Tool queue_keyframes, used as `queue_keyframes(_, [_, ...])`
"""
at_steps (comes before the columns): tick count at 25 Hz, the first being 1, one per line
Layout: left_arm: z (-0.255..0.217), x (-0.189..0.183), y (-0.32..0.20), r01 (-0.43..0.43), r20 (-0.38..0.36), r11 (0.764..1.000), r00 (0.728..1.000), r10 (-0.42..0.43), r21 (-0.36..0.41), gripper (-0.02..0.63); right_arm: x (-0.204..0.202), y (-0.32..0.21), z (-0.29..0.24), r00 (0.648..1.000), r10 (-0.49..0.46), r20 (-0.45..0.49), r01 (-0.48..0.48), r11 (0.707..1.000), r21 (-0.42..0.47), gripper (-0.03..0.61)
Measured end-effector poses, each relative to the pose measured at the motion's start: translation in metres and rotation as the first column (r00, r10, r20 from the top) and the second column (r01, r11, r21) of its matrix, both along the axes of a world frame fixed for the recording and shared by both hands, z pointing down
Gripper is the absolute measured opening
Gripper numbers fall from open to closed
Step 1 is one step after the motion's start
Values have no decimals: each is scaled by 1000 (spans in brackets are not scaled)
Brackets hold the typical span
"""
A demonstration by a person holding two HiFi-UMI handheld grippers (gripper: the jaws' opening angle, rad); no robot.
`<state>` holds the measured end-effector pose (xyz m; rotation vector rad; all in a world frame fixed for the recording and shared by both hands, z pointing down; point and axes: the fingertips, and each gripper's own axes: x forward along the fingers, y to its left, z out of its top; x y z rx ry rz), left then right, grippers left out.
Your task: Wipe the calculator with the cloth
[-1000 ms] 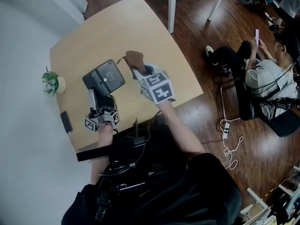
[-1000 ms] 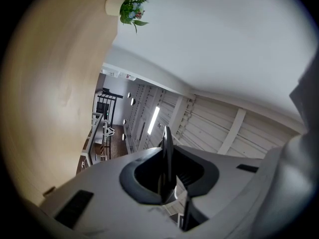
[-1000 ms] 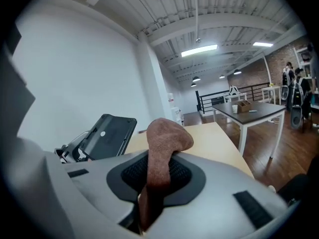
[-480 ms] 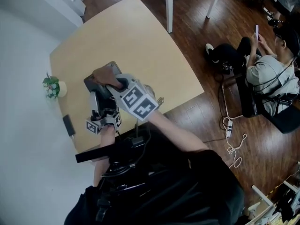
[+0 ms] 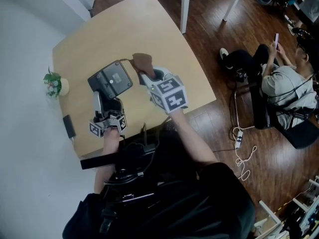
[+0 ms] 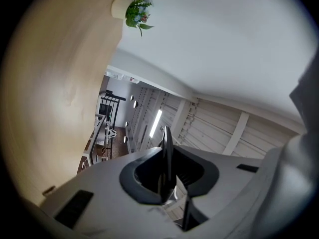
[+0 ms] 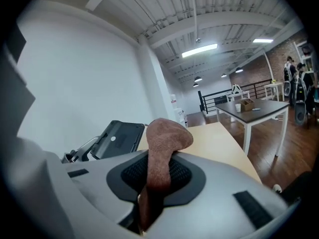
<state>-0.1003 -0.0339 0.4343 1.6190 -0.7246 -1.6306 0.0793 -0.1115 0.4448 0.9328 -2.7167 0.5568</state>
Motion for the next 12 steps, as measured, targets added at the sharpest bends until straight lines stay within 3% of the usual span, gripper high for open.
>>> queue_keyframes(3, [5, -8, 0, 24, -10, 1000, 1000, -24, -14, 74, -13, 21, -23, 997, -60, 53, 58, 998, 39, 60])
queue_keyframes(7, [5, -7, -1, 30, -12, 999, 999, -30, -24, 74, -58, 70, -59, 956, -258, 138, 242, 963, 121, 61])
queue_keyframes(12, [-4, 2, 0, 15, -17, 1000, 1000, -15, -1, 74, -89, 91, -42, 944, -330, -13, 328, 931, 158, 61])
